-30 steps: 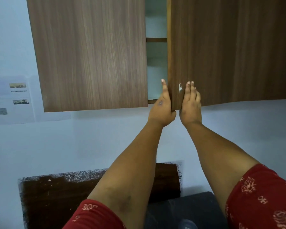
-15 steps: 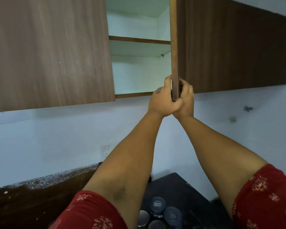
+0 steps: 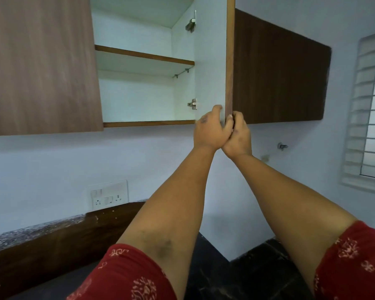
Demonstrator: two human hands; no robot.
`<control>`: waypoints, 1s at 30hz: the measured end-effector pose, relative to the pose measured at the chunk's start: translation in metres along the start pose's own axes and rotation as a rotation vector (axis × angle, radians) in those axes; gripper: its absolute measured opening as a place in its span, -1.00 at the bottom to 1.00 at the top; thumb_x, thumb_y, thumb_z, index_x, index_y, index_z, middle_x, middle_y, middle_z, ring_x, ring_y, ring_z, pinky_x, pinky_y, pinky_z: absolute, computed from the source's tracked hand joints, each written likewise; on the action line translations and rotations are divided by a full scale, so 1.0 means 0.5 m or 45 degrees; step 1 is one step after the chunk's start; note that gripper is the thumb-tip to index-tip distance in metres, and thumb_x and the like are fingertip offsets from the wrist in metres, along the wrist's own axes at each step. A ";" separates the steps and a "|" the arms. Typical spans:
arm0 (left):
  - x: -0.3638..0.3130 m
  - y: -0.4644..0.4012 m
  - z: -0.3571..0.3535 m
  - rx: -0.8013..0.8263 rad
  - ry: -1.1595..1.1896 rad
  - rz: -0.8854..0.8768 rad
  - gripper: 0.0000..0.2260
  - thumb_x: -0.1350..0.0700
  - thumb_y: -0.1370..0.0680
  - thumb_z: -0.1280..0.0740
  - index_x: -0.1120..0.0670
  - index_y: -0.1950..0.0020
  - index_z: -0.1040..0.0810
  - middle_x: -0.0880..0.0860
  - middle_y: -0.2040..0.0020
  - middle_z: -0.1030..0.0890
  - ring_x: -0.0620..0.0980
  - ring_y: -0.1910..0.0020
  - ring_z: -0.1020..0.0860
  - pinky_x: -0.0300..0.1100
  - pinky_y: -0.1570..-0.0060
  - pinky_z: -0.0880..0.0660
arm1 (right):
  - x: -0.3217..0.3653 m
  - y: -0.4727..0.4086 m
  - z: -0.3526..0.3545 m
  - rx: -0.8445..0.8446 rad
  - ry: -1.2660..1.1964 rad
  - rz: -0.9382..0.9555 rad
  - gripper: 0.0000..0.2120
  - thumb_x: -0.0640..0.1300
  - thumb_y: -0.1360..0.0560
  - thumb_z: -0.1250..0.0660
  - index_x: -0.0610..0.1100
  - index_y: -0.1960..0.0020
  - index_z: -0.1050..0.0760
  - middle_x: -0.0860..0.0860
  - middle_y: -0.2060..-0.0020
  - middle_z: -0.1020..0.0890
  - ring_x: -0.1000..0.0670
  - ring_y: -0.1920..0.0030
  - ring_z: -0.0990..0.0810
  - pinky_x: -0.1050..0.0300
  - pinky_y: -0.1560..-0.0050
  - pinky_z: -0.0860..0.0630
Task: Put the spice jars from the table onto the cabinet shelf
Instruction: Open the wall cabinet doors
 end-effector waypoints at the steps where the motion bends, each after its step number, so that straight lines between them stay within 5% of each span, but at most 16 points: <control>1: -0.008 -0.003 -0.020 0.024 0.024 0.041 -0.60 -0.12 -0.60 -0.18 0.07 -0.34 -0.44 0.07 0.10 -0.66 0.02 0.08 -0.62 -0.09 0.07 -0.57 | -0.009 -0.001 0.021 -0.017 0.061 0.031 -0.52 0.11 -0.52 -0.28 -0.12 -0.33 -0.35 -0.10 -0.12 -0.57 -0.02 -0.03 -0.58 0.13 0.03 -0.62; 7: -0.058 -0.008 -0.126 0.276 0.171 0.192 -0.63 -0.07 -0.63 -0.18 0.06 -0.37 -0.42 0.12 -0.09 -0.64 0.08 -0.08 -0.59 -0.04 -0.08 -0.56 | -0.067 -0.026 0.120 -0.111 0.135 0.012 -0.61 -0.01 -0.57 -0.31 -0.10 -0.34 -0.34 -0.04 -0.09 -0.60 -0.02 -0.04 -0.61 0.05 -0.07 -0.63; 12: -0.111 0.029 -0.225 0.597 0.397 0.279 -0.70 0.02 -0.67 -0.08 0.11 -0.27 -0.49 0.10 -0.16 -0.59 0.05 -0.11 -0.56 -0.16 -0.03 -0.46 | -0.118 -0.043 0.190 -0.145 0.218 -0.096 -0.59 -0.04 -0.62 -0.18 -0.08 -0.44 -0.26 -0.10 -0.26 -0.50 -0.06 -0.15 -0.55 0.07 -0.13 -0.56; 16: -0.158 0.059 -0.308 0.809 0.443 0.313 -0.60 0.00 -0.69 0.00 0.10 -0.48 -0.34 0.16 -0.42 -0.43 0.12 -0.39 -0.40 -0.03 -0.37 -0.32 | -0.178 -0.051 0.223 -0.132 -0.191 -0.428 -0.64 0.04 -0.66 -0.03 -0.04 -0.33 -0.45 0.06 -0.08 -0.55 0.10 -0.05 -0.57 0.32 0.07 -0.49; 20: -0.168 0.054 -0.349 0.777 0.371 0.319 -0.57 -0.01 -0.69 0.03 0.09 -0.52 -0.28 0.16 -0.48 -0.36 0.14 -0.45 -0.34 -0.01 -0.44 -0.27 | -0.221 -0.055 0.234 -0.081 -0.414 -0.565 -0.58 0.14 -0.64 -0.08 -0.04 -0.36 -0.46 0.15 -0.01 -0.56 0.15 -0.03 -0.57 0.37 0.12 -0.40; 26: -0.155 0.059 -0.371 0.816 0.351 0.305 -0.56 -0.02 -0.69 0.05 0.04 -0.56 -0.21 0.16 -0.49 -0.35 0.15 -0.45 -0.33 0.04 -0.44 -0.29 | -0.246 -0.052 0.226 -0.030 -0.354 -0.574 -0.38 0.33 -0.55 -0.09 0.02 -0.50 -0.26 0.00 -0.32 -0.51 -0.03 -0.30 -0.51 0.10 -0.22 -0.43; 30: -0.134 0.044 -0.342 0.702 0.298 0.239 -0.58 -0.03 -0.65 -0.02 0.03 -0.48 -0.37 0.11 -0.39 -0.49 0.10 -0.36 -0.44 0.07 -0.35 -0.40 | -0.218 -0.053 0.228 -0.173 0.207 -0.385 -0.42 0.21 -0.57 -0.15 0.03 -0.53 -0.17 -0.08 -0.46 -0.31 -0.15 -0.38 -0.39 -0.16 -0.35 -0.38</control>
Point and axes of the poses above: each hand's wrist, its own y-axis away from the middle knuckle, its own z-axis out of the back of the hand, x = y × z, the point moved 8 cm from there along -y, towards the middle knuckle
